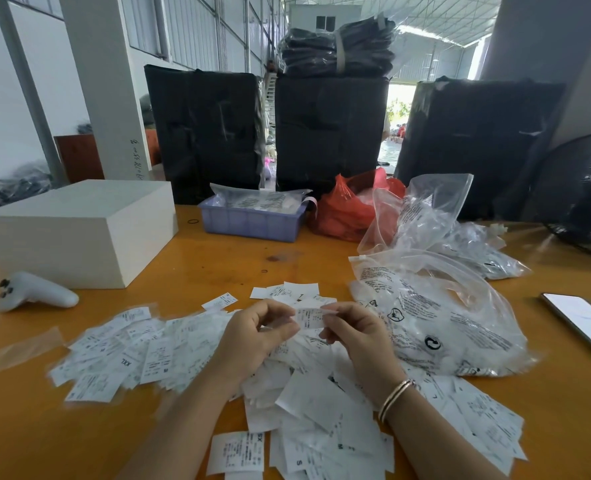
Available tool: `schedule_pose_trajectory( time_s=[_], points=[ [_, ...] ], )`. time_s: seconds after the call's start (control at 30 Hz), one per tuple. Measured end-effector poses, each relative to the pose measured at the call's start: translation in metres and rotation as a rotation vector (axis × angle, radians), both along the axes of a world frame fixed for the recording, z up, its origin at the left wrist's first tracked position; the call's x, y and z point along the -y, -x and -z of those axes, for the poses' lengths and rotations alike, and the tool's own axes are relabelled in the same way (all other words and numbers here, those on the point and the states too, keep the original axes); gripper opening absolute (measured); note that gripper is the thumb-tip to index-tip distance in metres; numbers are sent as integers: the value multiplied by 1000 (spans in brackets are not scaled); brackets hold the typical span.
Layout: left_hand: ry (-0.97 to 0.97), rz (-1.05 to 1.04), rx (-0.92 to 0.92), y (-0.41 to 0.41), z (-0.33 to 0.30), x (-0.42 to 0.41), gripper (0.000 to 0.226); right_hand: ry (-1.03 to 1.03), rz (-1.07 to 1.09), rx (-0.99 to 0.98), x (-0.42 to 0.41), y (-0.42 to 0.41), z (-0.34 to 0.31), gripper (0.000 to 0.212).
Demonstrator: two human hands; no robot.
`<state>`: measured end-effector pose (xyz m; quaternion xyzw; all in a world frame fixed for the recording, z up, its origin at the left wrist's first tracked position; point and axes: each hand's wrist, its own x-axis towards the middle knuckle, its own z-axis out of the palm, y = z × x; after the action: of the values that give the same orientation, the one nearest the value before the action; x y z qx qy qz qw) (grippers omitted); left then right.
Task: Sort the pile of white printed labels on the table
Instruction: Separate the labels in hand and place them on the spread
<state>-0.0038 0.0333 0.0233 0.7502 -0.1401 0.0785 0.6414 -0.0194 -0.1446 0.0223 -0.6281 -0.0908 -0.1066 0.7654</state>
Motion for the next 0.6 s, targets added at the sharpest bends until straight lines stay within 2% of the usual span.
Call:
schedule_pose_trajectory(
  time_s=[0.23,0.47,0.6],
  points=[
    [-11,-42,38,0,1,0,14,147,40,38,-2,1,3,15],
    [21,-82,43,-1,0,0,7,72,-28,53,-1,4,1,26],
    [-10,-116,55,-1,-1,-1,6,181,-35,41,-4,5,1,18]
  ],
)
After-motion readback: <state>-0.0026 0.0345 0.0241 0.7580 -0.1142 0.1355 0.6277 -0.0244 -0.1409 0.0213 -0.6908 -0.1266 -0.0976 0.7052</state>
